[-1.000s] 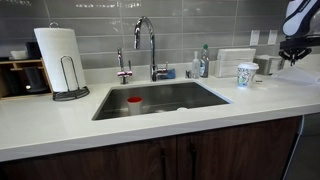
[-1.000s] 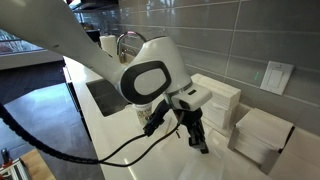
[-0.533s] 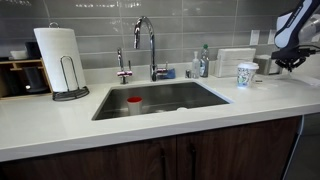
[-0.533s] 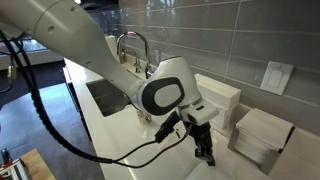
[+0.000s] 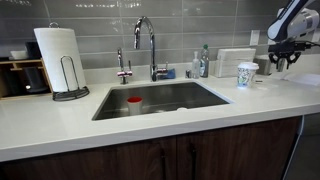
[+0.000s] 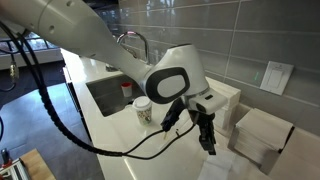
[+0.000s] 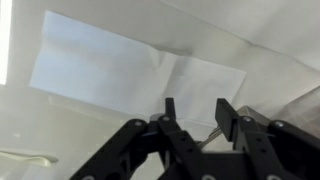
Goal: Remove a piece of tissue from the pile on the left and put it on the counter
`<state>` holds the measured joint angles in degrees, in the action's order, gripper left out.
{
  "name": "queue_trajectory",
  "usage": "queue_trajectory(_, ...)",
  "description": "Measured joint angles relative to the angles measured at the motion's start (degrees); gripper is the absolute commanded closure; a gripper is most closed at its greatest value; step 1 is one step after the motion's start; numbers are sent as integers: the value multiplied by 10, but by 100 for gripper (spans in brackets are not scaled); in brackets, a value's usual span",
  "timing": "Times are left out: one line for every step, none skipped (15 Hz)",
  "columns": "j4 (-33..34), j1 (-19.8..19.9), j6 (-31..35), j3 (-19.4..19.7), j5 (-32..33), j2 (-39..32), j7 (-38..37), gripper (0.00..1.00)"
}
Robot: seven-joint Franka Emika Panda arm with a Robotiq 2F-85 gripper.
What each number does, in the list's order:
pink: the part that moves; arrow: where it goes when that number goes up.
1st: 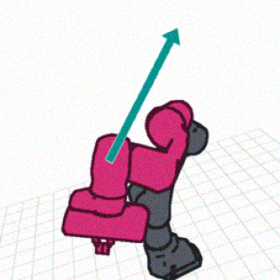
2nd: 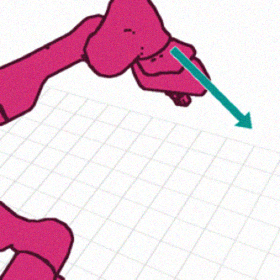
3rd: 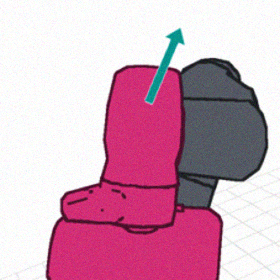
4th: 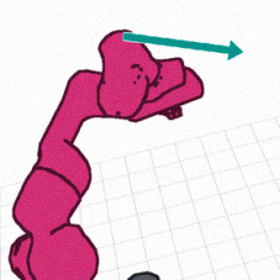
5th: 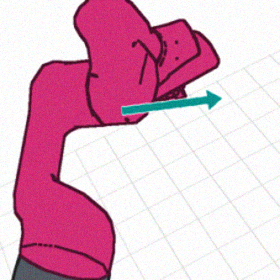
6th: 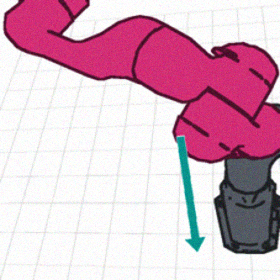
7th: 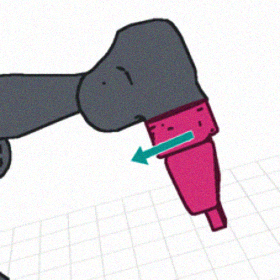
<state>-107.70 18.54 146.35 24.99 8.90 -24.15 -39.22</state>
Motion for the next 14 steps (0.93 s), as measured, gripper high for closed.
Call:
queue_trajectory(0,5,-17,-6,-18,17,39,13)
queue_trajectory(-1,11,-36,-14,-42,36,80,6)
queue_trajectory(-2,16,-55,-21,-63,55,121,0)
queue_trajectory(-5,18,-71,-28,-81,75,158,0)
queue_trajectory(-9,18,-83,-35,-96,92,190,0)
queue_trajectory(-12,18,-94,-44,-108,107,219,0)
queue_trajectory(-17,17,-99,-53,-118,120,247,0)
queue_trajectory(-24,16,-104,-64,-130,132,273,0)
queue_trajectory(-30,14,-109,-74,-139,142,299,0)
queue_trajectory(-36,11,-112,-83,-144,154,323,0)
queue_trajectory(-41,7,-123,-89,-144,165,346,0)
queue_trajectory(-45,3,-139,-93,-141,180,367,0)
queue_trajectory(-49,-2,-156,-95,-132,197,384,0)
queue_trajectory(-51,-5,-178,-95,-117,216,396,0)
